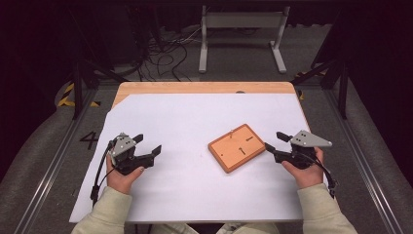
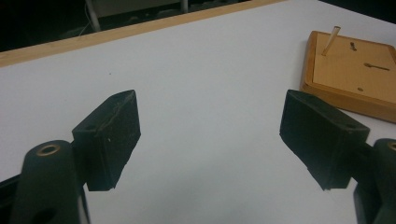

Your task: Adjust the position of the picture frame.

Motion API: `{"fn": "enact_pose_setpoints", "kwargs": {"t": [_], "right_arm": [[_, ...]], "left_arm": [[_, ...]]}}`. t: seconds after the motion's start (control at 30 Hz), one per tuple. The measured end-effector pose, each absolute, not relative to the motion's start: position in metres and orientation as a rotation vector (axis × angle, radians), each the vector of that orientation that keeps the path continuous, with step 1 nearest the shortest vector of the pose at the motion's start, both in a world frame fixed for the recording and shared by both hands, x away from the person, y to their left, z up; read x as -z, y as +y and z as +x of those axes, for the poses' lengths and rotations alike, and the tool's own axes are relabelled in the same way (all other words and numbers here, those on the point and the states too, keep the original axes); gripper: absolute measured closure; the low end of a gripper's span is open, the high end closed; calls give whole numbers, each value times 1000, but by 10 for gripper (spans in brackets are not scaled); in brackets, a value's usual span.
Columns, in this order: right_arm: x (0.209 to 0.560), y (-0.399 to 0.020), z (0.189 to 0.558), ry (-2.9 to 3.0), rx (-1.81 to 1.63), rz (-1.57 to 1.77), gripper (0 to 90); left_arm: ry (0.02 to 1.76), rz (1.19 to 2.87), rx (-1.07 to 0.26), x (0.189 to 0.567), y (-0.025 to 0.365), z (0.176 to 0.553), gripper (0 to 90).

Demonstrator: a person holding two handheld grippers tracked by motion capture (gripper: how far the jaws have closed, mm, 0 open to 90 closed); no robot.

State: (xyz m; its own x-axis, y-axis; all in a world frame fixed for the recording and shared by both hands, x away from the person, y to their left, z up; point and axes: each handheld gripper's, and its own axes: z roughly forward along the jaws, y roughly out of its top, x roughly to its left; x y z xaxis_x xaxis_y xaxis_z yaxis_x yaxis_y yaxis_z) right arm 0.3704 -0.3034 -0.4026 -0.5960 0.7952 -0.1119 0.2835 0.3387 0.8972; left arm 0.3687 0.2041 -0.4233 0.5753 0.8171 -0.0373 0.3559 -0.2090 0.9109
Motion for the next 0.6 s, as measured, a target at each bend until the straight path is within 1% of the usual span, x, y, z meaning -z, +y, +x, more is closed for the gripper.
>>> {"fn": "enact_pose_setpoints", "kwargs": {"t": [0.23, 0.4, 0.43, 0.53, 0.57, 0.6], "right_arm": [[390, -304, 397, 2106, -1217, 1013, 399], [386, -305, 413, 2137, -1183, 1050, 433], [385, -304, 416, 2142, -1160, 1061, 447], [383, -300, 428, 2179, -1071, 1109, 551], [382, -299, 431, 2188, -1046, 1120, 602], [382, -299, 431, 2188, -1046, 1120, 602]], "left_arm": [[966, 1807, -571, 424, 204, 369, 205], [965, 1809, -574, 425, 204, 369, 205], [965, 1809, -574, 425, 204, 369, 204], [966, 1812, -572, 425, 204, 369, 205], [968, 1814, -572, 425, 203, 369, 205], [968, 1814, -572, 425, 203, 369, 205]]}}
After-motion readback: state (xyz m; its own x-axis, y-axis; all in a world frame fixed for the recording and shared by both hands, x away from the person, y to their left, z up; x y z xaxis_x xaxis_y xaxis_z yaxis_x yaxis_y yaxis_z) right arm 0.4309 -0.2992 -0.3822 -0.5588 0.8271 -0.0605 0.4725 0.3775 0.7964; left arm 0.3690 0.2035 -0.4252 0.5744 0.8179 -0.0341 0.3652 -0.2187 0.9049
